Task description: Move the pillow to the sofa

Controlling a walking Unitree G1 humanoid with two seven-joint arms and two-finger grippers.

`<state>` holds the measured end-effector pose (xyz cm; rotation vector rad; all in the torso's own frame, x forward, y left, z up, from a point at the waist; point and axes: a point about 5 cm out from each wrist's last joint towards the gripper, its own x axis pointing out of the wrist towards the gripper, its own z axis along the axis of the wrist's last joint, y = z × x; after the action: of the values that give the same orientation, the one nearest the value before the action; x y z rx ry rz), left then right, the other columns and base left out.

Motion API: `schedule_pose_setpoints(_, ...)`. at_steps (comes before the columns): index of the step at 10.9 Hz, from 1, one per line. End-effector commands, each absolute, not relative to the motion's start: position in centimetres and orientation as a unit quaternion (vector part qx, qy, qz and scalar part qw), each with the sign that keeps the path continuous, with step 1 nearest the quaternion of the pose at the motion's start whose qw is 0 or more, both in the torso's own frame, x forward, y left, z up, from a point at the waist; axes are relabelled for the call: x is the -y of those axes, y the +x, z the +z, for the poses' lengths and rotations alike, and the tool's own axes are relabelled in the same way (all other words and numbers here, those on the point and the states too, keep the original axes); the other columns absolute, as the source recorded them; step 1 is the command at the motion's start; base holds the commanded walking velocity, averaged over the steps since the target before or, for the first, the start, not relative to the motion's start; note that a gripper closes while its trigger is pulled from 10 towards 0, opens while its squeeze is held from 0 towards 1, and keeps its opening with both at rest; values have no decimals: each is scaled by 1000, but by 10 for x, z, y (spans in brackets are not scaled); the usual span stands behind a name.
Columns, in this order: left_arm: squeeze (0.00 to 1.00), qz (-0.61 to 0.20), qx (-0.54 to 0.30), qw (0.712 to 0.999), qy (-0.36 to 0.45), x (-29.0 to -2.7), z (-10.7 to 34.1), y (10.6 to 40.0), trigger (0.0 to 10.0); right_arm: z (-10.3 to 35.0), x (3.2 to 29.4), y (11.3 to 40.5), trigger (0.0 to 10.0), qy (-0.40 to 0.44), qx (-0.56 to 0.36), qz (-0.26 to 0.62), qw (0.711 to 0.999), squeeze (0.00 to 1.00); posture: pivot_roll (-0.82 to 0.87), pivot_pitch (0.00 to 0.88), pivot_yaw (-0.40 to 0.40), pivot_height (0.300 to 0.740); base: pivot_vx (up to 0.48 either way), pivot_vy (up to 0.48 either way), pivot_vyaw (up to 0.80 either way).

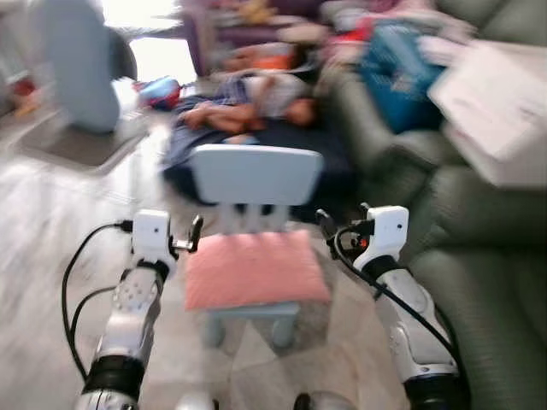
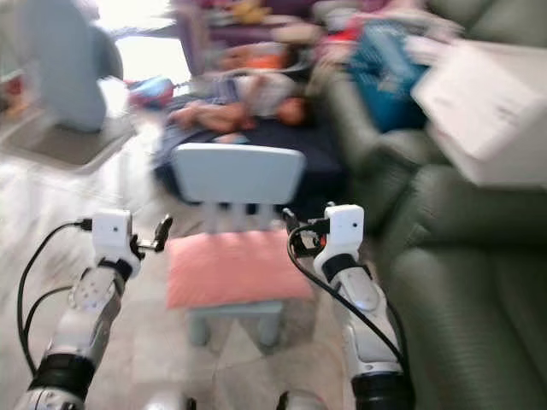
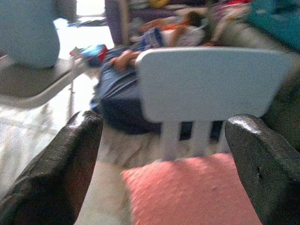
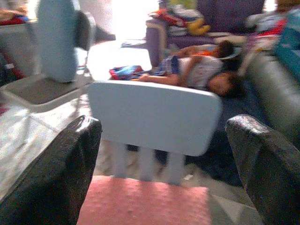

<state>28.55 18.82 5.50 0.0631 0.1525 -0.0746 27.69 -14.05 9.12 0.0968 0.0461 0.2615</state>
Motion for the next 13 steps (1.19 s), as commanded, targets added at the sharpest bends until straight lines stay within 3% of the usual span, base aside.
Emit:
schedule_pose_setpoints(1, 0, -38, -73, 996, 39, -187, 58, 286, 10000, 96, 142, 279, 10000, 49, -15, 125, 991, 0, -66, 35, -52, 740, 0, 0, 800)
schedule_pose_setpoints(2, 0, -42, -73, 995, 60, -186, 58, 286, 10000, 97, 142, 279, 10000, 48, -13, 123, 991, 0, -68, 35, -48, 740, 0, 0, 800)
schedule_pose_setpoints(8, 0, -59, -74, 994, 55, -184, 58, 280, 10000, 86, 160, 269, 10000, 39, -28, 65, 997, 0, -70, 31, -47, 740, 0, 0, 0)
schedule_pose_setpoints(13, 0, -65, -75, 994, 54, -185, 60, 281, 10000, 84, 153, 269, 10000, 32, -27, 83, 996, 0, -62, 37, -47, 740, 310, 0, 0)
